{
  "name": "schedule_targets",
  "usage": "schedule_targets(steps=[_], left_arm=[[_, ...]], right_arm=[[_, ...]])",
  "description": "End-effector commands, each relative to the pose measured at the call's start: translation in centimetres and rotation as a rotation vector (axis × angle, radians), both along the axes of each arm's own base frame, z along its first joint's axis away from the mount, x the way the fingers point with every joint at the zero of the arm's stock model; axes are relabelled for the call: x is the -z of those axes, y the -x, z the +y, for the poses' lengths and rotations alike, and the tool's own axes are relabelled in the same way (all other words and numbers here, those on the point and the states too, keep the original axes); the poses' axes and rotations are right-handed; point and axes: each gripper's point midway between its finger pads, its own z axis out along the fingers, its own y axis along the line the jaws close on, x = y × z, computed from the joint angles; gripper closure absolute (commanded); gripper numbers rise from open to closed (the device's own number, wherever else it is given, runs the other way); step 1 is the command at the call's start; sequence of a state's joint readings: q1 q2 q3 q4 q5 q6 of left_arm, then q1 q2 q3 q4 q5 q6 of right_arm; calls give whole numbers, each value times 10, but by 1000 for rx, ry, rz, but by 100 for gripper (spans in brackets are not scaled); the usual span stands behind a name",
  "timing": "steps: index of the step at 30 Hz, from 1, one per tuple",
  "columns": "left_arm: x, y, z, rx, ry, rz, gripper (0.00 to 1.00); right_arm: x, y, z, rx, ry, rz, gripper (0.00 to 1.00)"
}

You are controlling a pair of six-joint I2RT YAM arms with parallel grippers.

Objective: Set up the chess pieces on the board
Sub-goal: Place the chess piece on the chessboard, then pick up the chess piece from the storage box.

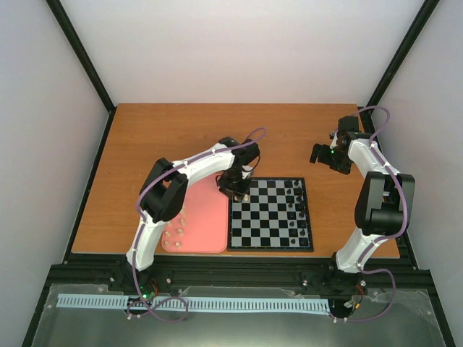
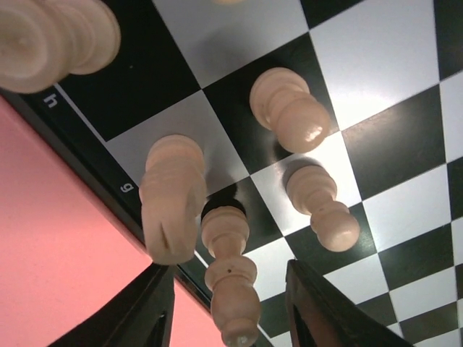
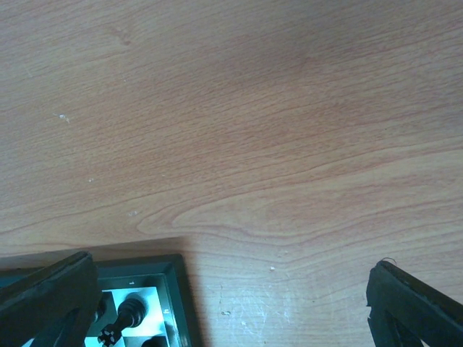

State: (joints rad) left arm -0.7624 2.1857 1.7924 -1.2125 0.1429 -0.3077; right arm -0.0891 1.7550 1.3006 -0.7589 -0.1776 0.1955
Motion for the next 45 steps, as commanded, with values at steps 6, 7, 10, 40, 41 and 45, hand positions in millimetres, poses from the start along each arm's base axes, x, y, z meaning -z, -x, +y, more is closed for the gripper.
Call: schedule_targets(steps=[6, 7, 10, 40, 41, 45], left_arm=[[-57, 0, 3, 8, 53, -83, 35], [-64, 0, 5, 4, 56, -95, 32], [-82, -2, 14, -24, 57, -143, 14], [-39, -5, 239, -721, 57, -95, 46], [-36, -4, 238, -723, 61, -85, 47], [-26, -2, 236, -725, 63, -61, 57]], right_arm=[[-5, -7, 3, -17, -12, -25, 0], [-5, -7, 3, -17, -12, -23, 0], [-6, -7, 3, -16, -15, -24, 0], [4, -7, 12, -40, -30, 4, 0], [4, -7, 12, -40, -29, 5, 0], [6, -6, 11, -41, -22, 11, 0]])
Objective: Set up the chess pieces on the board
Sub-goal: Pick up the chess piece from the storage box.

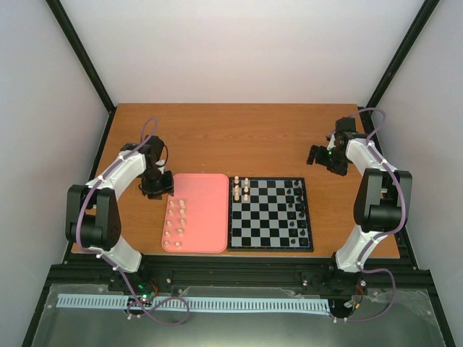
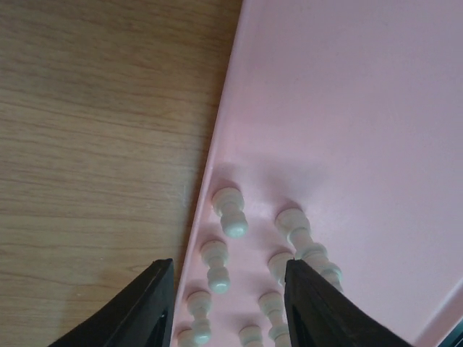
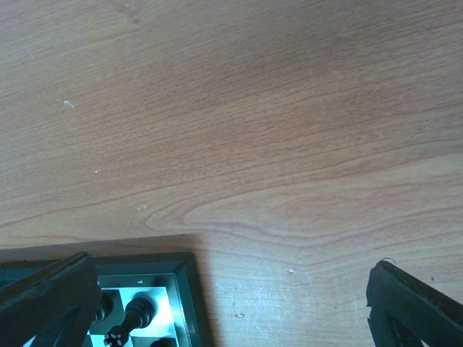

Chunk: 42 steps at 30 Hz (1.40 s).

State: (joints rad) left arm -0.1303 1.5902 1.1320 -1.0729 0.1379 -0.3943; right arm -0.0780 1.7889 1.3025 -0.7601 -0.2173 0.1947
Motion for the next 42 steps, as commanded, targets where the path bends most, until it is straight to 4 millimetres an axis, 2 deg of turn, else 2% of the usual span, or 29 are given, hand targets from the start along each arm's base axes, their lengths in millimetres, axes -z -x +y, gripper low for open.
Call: schedule_targets(steps=[1, 7, 10, 15, 19, 23, 27, 32, 42], left_arm=[[9, -7, -7, -4, 35, -6, 60], [21, -6, -8, 3, 42, 24, 68], [27, -4, -8, 10, 37, 47, 65], [35, -2, -7, 15, 29, 68, 65], [39, -2, -7, 17, 32, 77, 66], [43, -2, -8, 18, 34, 91, 72], [44, -2, -8, 18, 34, 90, 71], [42, -1, -10, 17, 40, 95, 75], [30, -2, -13, 25, 40, 73, 75]], right_arm=[[-5, -7, 0, -15, 19, -20, 0], [-5, -8, -1, -15, 25, -17, 0], [-4, -9, -1, -16, 24, -15, 0], [-3, -8, -1, -15, 23, -11, 0], [-2, -8, -1, -15, 24, -9, 0], [-2, -9, -1, -16, 22, -10, 0], [-2, -9, -1, -17, 22, -10, 0], [-2, -9, -1, -16, 21, -10, 0], [-2, -9, 0, -15, 15, -13, 0]])
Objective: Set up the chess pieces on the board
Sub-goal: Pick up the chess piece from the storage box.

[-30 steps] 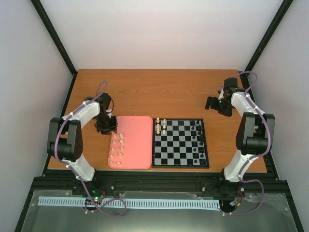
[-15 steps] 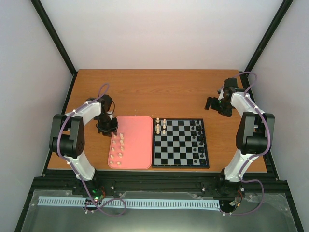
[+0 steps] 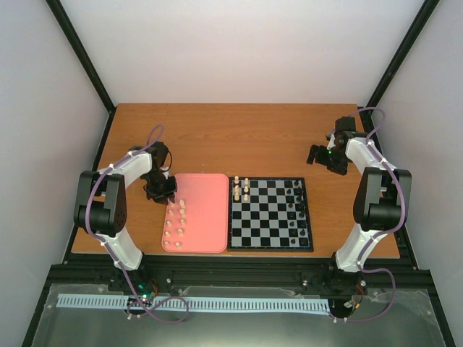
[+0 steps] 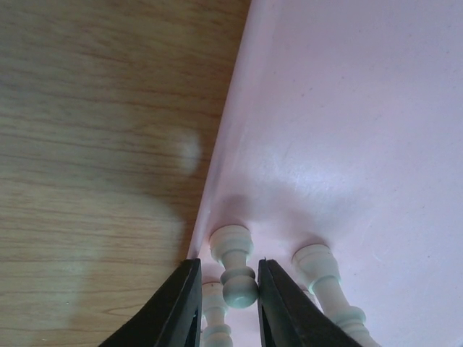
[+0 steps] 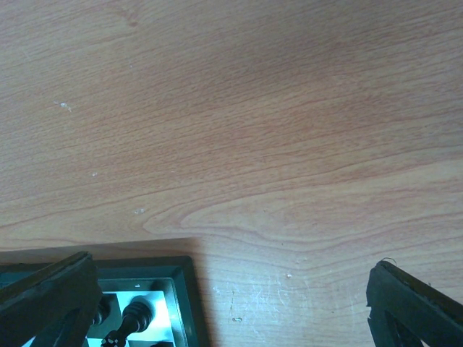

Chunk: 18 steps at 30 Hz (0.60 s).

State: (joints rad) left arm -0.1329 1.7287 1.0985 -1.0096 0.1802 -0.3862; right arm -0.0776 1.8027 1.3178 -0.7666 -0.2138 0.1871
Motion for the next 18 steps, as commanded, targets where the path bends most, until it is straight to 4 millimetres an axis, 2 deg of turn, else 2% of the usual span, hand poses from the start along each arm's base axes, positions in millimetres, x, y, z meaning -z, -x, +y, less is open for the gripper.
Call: schedule_targets(steps=[1, 7, 18], left_arm=[[-13, -5, -7, 18, 13, -38, 76], [-9, -6, -16, 38, 14, -30, 76], [-2, -4, -13, 45, -5, -14, 81]], right_arm=[[-3, -6, 1, -8, 9, -15, 0], [-3, -6, 1, -10, 9, -17, 0], [-4, -5, 0, -9, 12, -17, 0]])
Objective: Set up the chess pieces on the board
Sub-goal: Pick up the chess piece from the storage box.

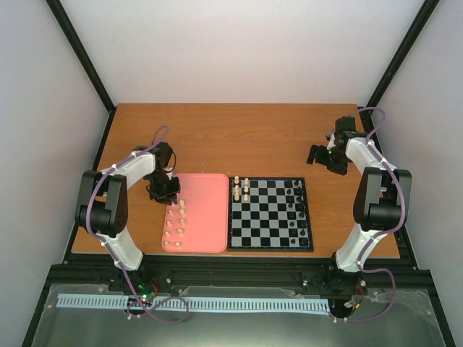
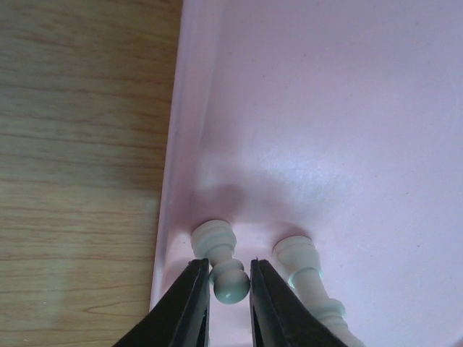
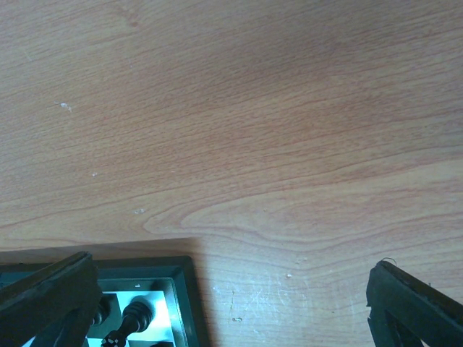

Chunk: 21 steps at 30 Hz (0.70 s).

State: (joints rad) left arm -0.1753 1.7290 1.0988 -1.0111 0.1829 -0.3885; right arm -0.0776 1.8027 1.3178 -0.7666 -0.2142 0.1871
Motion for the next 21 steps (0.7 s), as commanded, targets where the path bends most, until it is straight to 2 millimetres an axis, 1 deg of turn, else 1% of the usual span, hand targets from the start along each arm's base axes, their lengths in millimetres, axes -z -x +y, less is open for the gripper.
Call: schedule_targets(steps=[1, 7, 11, 13, 14, 16, 19, 21], left_arm=[[-2, -7, 0, 6, -10, -15, 82], [0, -8, 2, 10, -25, -15, 88], [3, -8, 3, 15, -30, -8, 97], [0, -10, 5, 24, -44, -12, 99], [-5, -12, 6, 27, -52, -19, 99], [-21, -21, 7, 29, -63, -54, 99], [-52, -35, 8, 35, -82, -116, 99], [-72, -40, 4, 50, -85, -146, 99]], right_arm=[[-4, -5, 0, -10, 12, -16, 0], [-4, -6, 1, -10, 11, -18, 0], [-4, -4, 0, -9, 13, -16, 0], [-5, -4, 0, -9, 14, -17, 0], [-5, -4, 0, -9, 16, -17, 0], [-5, -4, 0, -9, 14, -17, 0], [-5, -5, 0, -9, 15, -19, 0], [-5, -5, 0, -8, 14, -20, 0]])
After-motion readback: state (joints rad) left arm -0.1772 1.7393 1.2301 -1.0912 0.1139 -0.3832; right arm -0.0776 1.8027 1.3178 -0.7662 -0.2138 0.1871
